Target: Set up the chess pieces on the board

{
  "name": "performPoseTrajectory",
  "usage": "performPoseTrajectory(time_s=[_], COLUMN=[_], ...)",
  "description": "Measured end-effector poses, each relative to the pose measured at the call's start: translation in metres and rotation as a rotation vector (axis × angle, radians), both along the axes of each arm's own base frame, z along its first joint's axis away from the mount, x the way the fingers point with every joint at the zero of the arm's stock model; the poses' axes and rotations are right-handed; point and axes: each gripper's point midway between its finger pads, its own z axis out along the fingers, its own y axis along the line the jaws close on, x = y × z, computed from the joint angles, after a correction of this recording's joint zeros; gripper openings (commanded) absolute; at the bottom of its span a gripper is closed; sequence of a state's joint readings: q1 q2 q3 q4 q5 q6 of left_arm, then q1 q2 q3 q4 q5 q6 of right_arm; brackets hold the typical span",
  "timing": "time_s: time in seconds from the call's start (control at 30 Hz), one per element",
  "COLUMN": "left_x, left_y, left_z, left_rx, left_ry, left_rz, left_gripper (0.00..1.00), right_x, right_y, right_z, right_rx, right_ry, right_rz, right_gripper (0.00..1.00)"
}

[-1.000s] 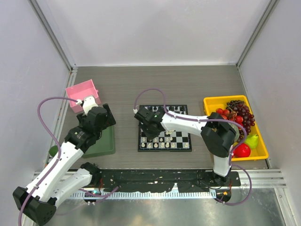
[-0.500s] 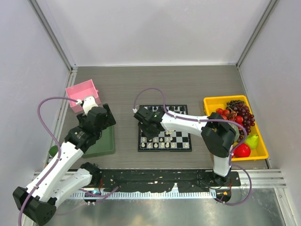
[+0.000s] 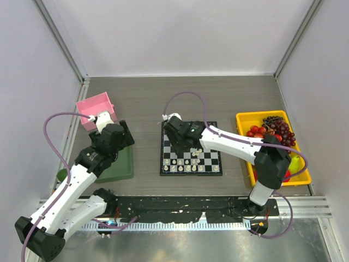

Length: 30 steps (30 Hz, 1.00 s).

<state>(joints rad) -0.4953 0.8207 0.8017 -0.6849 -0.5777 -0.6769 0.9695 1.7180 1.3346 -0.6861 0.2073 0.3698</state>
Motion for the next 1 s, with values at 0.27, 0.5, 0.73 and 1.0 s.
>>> performPoseTrajectory(time_s=[0.27,0.5,0.73,1.0], left_x=[0.001,0.002,0.002,0.002], left_y=[-0.002,-0.002,-0.004,-0.004], left_z=[-0.001,-0.002,-0.005,-0.005], left_rx=[-0.001,-0.001,-0.001,-0.001], left_ry=[0.004,0.008,0.018,0.018], left_rz=[-0.004,-0.006,-0.011,-0.011], left_gripper=[0.99,1.0,1.0,0.99], right_x=[0.021,0.027,0.029,0.027], right_y=[-0.054,-0.1,-0.105,-0.094], right_z=[-0.006,-0.013,-0.01,-0.022], right_rx=[-0.025,-0.046,-0.007,0.017], right_ry=[-0.002,0.018,0.03,0.074], right_rz=[-0.178,-0.285,-0.303,-0.28], right_gripper=[0.38,0.38,0.37,0.36])
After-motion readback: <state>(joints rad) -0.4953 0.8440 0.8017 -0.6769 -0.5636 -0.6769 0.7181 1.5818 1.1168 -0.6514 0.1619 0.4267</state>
